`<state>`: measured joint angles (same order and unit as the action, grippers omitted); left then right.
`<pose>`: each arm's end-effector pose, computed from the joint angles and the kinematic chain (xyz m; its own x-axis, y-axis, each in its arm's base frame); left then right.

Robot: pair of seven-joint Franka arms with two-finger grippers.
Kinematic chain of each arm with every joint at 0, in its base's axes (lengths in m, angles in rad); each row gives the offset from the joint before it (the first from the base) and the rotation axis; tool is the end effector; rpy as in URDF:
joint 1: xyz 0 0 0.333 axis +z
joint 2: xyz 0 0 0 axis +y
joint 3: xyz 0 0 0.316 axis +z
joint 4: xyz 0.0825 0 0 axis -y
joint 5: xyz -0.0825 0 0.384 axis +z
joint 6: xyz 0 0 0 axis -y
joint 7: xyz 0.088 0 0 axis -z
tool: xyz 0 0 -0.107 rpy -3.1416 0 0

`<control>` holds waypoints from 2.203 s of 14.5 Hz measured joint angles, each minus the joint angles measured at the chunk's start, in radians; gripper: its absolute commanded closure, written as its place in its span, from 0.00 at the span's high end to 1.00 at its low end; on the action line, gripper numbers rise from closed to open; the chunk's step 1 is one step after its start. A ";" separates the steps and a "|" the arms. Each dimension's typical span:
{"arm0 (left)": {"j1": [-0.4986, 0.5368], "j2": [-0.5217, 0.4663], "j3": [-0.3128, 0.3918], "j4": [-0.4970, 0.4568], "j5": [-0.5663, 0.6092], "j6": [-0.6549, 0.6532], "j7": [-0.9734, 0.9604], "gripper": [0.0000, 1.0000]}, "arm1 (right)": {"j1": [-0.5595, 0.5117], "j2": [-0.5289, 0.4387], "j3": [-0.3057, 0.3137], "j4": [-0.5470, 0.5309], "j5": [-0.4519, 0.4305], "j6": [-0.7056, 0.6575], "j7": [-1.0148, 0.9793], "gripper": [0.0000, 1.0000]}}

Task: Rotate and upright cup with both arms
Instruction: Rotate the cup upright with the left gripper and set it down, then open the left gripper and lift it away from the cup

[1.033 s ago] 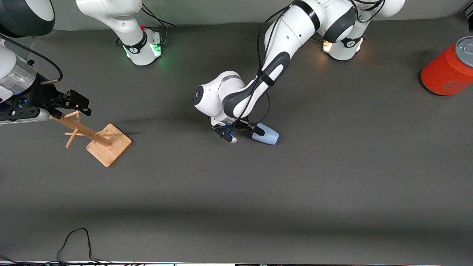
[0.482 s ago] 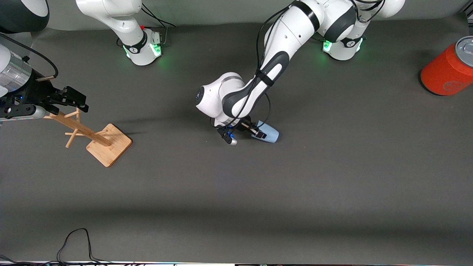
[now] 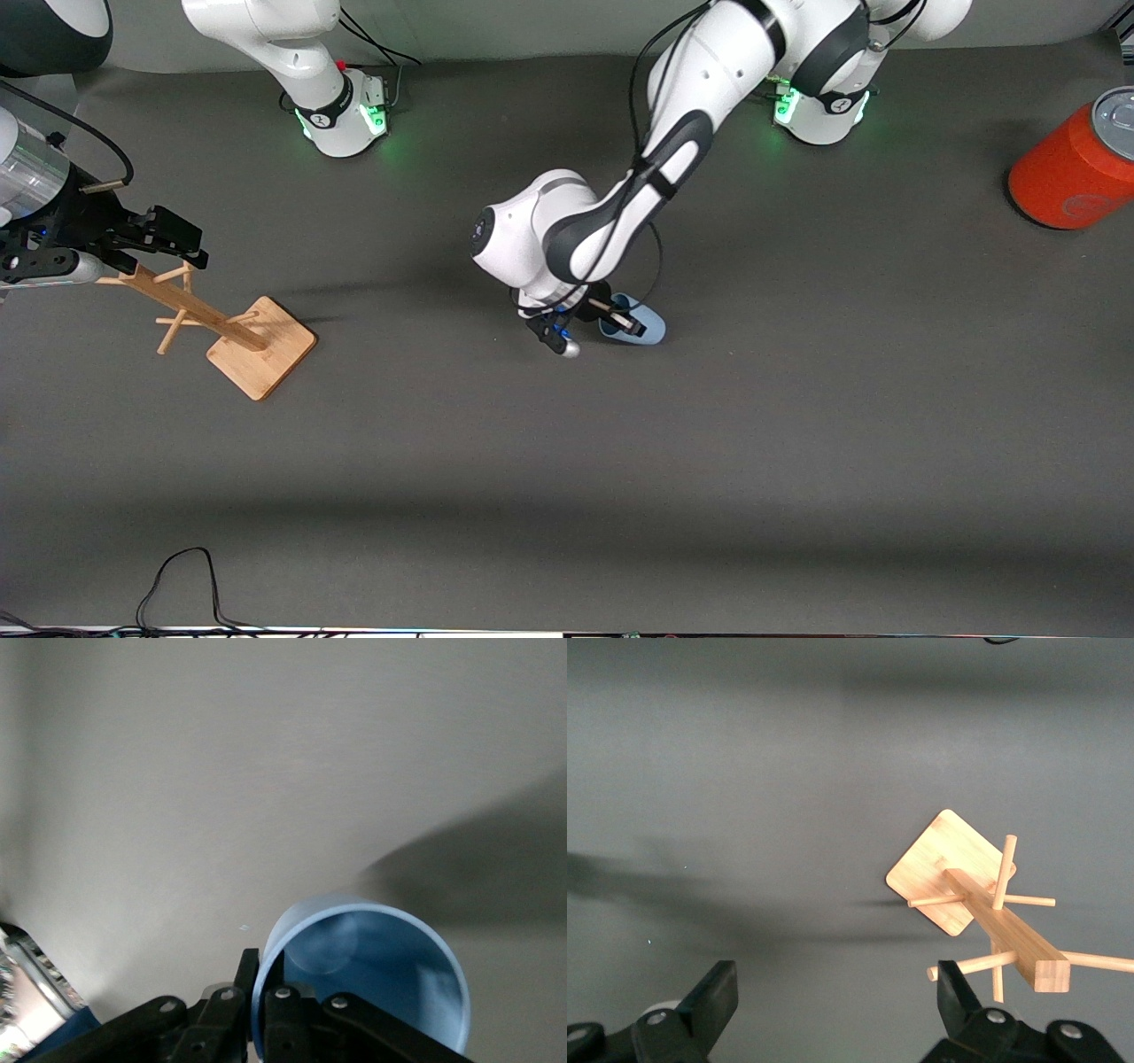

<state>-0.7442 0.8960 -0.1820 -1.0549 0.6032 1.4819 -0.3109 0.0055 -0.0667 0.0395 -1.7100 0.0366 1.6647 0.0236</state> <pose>0.5167 -0.5097 0.2808 0.8002 -0.5262 -0.2877 -0.5920 -0.6160 -0.5197 0.5398 0.0286 0.6032 0.9996 0.0179 0.0205 0.0186 -0.9992 -0.0344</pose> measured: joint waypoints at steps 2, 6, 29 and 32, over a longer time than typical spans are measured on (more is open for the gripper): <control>0.070 -0.106 0.003 0.010 -0.114 -0.004 -0.011 0.00 | 0.000 -0.001 0.000 0.008 0.000 -0.009 0.000 1.00; 0.202 -0.341 0.002 -0.050 -0.296 -0.012 -0.031 0.00 | 0.000 -0.003 0.001 0.013 0.000 -0.018 0.000 1.00; 0.319 -0.329 -0.007 -0.760 -0.469 0.990 -0.564 1.00 | 0.003 -0.006 0.006 0.025 0.000 -0.037 0.000 1.00; 0.320 -0.342 -0.007 -0.732 -0.470 0.953 -0.571 1.00 | 0.003 -0.006 0.006 0.025 0.000 -0.037 0.000 1.00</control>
<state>-0.4237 0.5545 -0.1890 -1.7872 0.1337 2.4344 -0.8823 0.0081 -0.0724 0.0453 -1.6852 0.0367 1.6273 0.0232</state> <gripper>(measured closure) 0.436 0.000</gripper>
